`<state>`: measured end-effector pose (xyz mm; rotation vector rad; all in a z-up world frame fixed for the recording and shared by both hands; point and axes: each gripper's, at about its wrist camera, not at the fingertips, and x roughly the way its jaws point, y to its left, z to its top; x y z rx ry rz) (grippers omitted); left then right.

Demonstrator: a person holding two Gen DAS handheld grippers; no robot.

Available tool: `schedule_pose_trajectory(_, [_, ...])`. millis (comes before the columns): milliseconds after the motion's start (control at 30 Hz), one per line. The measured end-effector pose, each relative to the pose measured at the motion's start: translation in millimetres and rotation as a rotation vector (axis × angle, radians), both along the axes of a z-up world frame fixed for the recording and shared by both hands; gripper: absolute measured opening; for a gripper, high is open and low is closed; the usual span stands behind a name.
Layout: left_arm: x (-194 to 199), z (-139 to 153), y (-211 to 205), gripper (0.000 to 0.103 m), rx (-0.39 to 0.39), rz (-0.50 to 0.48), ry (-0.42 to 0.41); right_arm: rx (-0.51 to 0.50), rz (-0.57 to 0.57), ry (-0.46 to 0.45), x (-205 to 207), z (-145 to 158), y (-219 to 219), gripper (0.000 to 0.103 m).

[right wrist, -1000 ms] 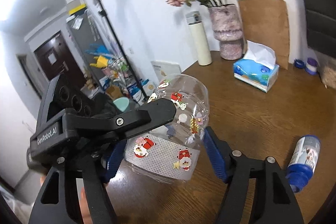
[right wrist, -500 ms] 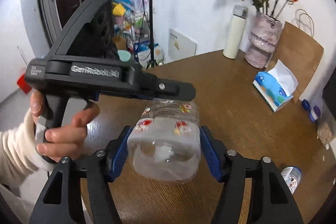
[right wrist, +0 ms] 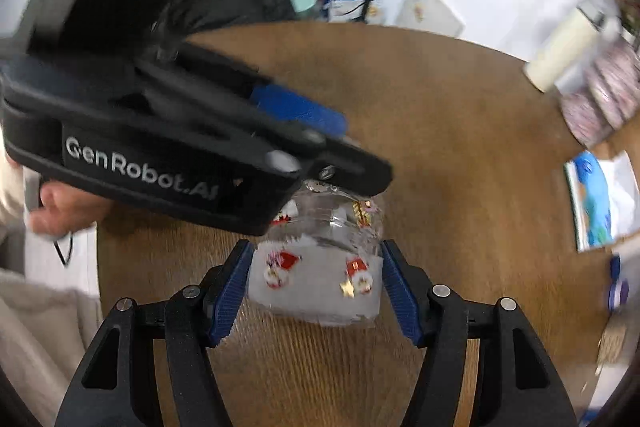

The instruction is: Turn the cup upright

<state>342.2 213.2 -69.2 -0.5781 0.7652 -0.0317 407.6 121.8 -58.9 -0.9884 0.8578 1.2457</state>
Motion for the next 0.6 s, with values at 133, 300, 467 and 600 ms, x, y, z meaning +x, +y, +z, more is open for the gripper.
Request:
schedule_pose_trajectory(133, [0.7, 3.1, -5.2, 0.041, 0.074, 0.037, -0.004, -0.007, -0.025, -0.032, 5.0, -8.1, -7.0, 0.072])
schedule_pose_trajectory(300, [-8.7, 6.6, -8.1, 0.041, 0.112, 0.063, 0.006, 0.003, -0.114, -0.094, 21.0, -4.0, -30.6, 0.078])
schedule_pose_trajectory(467, [-15.5, 14.3, -22.5, 0.041, 0.165, 0.032, 0.009, 0.052, -0.24, -0.114, 44.7, 7.7, -45.8, 0.078])
schedule_pose_trajectory(600, [-13.5, 39.3, -33.6, 0.058, 0.207, -0.046, -0.009, 0.099, -0.312, -0.111, 57.2, 15.5, -54.7, 0.078])
